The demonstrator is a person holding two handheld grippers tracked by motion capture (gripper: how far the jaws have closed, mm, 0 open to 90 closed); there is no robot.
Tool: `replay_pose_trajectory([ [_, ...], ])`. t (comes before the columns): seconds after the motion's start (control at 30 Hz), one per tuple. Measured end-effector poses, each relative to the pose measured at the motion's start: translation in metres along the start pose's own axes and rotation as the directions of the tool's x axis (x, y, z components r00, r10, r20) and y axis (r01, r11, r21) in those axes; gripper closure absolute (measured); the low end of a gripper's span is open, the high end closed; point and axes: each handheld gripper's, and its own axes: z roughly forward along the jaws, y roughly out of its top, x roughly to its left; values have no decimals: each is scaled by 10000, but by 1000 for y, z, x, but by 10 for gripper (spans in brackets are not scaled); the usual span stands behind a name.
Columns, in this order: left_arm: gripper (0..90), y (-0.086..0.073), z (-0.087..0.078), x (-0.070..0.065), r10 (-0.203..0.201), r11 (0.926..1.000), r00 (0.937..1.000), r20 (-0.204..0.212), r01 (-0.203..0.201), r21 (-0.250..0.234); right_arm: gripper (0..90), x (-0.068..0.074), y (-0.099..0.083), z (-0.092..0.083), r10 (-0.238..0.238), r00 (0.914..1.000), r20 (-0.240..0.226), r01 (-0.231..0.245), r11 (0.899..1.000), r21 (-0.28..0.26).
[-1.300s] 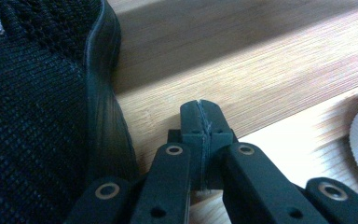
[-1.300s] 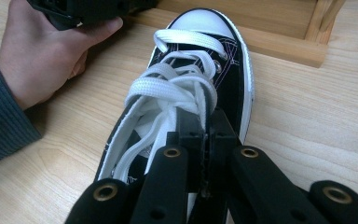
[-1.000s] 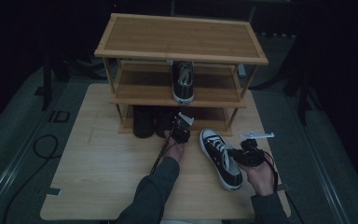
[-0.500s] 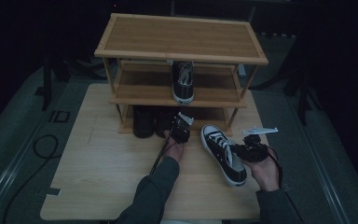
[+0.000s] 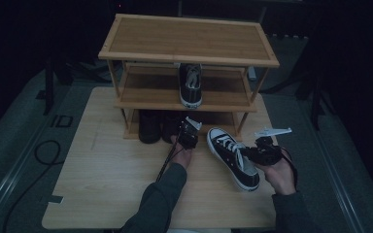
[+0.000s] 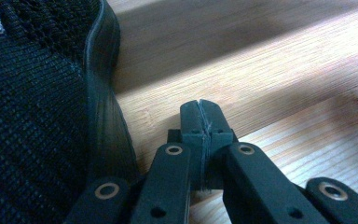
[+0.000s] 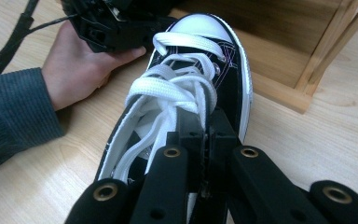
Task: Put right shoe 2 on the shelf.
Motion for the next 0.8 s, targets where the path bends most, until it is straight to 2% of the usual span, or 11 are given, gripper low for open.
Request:
replay_pose_trajectory([
  [0.3,897,0,0,1,38,10000,10000,47,-38,-5,880,-4,6,-8,-269,9992,-306,267,9996,-68],
  [0.4,897,0,0,1,51,10000,10000,49,-51,-2,880,-5,9,-10,-343,9980,-538,338,9994,-97],
  [0.8,896,0,0,1,44,10000,10000,52,-44,-3,881,-6,18,-16,-746,9935,-864,742,9972,-70],
])
